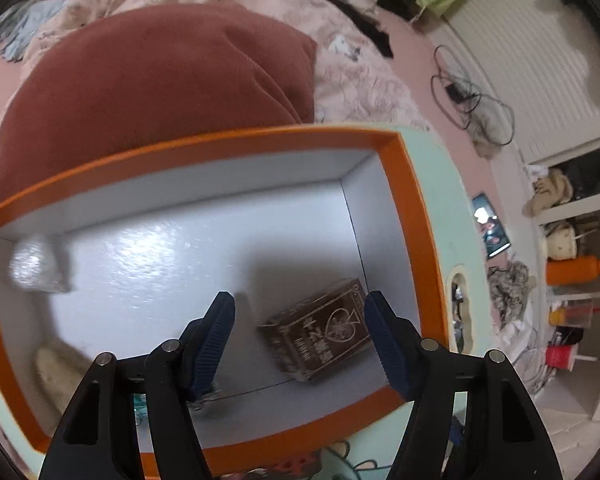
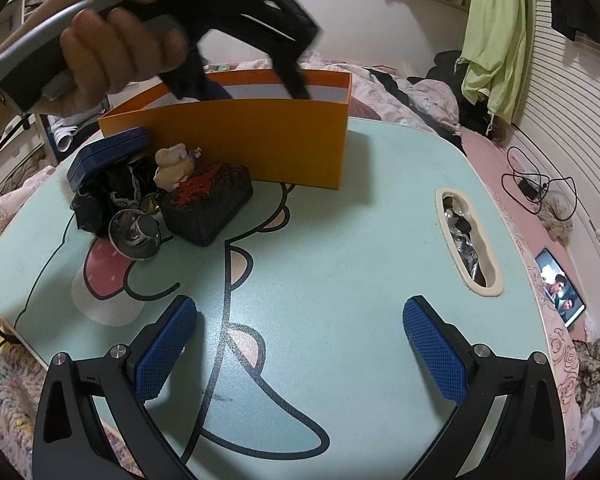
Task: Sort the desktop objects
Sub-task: 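Reach the left gripper into the orange box toward the brown card box, then grasp the brown card box printed with a spade with the left gripper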
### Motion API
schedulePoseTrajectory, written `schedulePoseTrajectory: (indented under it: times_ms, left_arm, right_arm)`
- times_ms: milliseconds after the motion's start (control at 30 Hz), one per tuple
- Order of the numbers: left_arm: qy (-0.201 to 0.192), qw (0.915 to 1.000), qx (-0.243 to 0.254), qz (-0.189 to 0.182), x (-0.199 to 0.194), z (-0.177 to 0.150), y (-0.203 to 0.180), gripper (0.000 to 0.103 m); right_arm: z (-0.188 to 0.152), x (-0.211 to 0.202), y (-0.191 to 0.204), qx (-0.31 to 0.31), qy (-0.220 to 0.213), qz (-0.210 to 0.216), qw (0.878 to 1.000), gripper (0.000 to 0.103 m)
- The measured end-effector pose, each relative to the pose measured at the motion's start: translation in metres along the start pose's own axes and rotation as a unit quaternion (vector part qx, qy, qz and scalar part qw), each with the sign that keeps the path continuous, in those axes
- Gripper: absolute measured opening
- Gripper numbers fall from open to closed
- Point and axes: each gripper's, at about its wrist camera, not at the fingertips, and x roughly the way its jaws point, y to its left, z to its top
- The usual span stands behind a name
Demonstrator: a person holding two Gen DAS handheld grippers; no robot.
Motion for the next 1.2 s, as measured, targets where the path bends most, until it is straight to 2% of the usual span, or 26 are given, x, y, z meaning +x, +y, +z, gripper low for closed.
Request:
schedulePoseTrajectory:
  times_ms: [67, 133, 233, 333, 400, 433, 633, 700, 733, 900, 933, 967, 1000, 1033, 1167, 1200]
  left_arm:
    - [0.014, 0.9998, -0.013, -0.001, 0.011, 0.001, -0.005, 0.068]
    - [0.003, 0.9998, -0.020, 0.002, 0.013, 0.005, -0.008, 0.068]
    - [0.006, 0.9995, -0.032, -0.007, 0.016, 0.008, -0.012, 0.068]
    - [-0.001, 0.9998, -0.015, 0.015, 0.026, 0.009, -0.022, 0.069]
    - [-0.010, 0.9983, 0.002, 0.057, 0.029, 0.005, -0.030, 0.076]
    - [-0.017, 0.9976, 0.001, 0.067, 0.029, 0.005, -0.030, 0.079]
    - [-0.038, 0.9977, 0.013, 0.055, 0.024, -0.001, -0.013, 0.079]
    - [-0.044, 0.9978, 0.010, 0.049, 0.021, -0.002, -0.006, 0.072]
    - [-0.046, 0.9981, 0.005, 0.040, 0.018, -0.002, -0.004, 0.059]
    - [-0.062, 0.9974, 0.006, 0.038, 0.013, -0.001, 0.009, 0.057]
    - [-0.063, 0.9975, 0.001, 0.033, 0.011, 0.000, 0.011, 0.052]
    - [-0.075, 0.9968, -0.004, 0.028, 0.006, 0.000, 0.014, 0.031]
    - [-0.092, 0.9955, -0.004, 0.023, -0.002, 0.001, 0.015, 0.021]
    - [-0.098, 0.9949, -0.003, 0.022, -0.009, 0.002, 0.016, 0.001]
    - [-0.104, 0.9945, -0.004, 0.011, -0.029, 0.003, 0.022, 0.001]
    - [-0.104, 0.9944, -0.006, 0.017, -0.029, 0.003, 0.023, 0.006]
  right_arm:
    - [0.000, 0.000, 0.000, 0.000, 0.000, 0.000, 1.000, 0.103]
    - [0.000, 0.000, 0.000, 0.000, 0.000, 0.001, 1.000, 0.103]
    - [0.000, -0.002, 0.000, 0.000, 0.000, 0.001, 1.000, 0.103]
    - [0.000, -0.004, 0.000, 0.000, -0.001, 0.002, 1.000, 0.103]
    - [-0.001, -0.004, 0.000, 0.000, 0.000, 0.001, 1.000, 0.103]
    - [-0.001, -0.003, 0.000, 0.000, 0.000, 0.001, 1.000, 0.103]
    - [-0.001, -0.003, 0.000, 0.000, 0.000, 0.002, 1.000, 0.103]
    - [-0.001, -0.004, 0.000, 0.000, -0.001, 0.002, 1.000, 0.103]
    - [-0.001, -0.004, 0.000, 0.001, -0.001, 0.002, 1.000, 0.103]
    - [-0.002, -0.003, 0.000, 0.000, -0.001, 0.002, 1.000, 0.103]
    - [-0.002, -0.003, 0.000, 0.000, -0.001, 0.002, 1.000, 0.103]
    - [-0.002, -0.004, -0.001, 0.000, -0.001, 0.002, 1.000, 0.103]
    - [-0.002, -0.003, -0.001, -0.001, -0.001, 0.001, 1.000, 0.103]
    - [-0.002, -0.004, 0.000, -0.001, -0.001, 0.001, 1.000, 0.103]
    - [-0.002, -0.003, -0.001, 0.000, -0.001, 0.001, 1.000, 0.103]
    - [-0.002, -0.003, -0.001, 0.000, -0.001, 0.001, 1.000, 0.103]
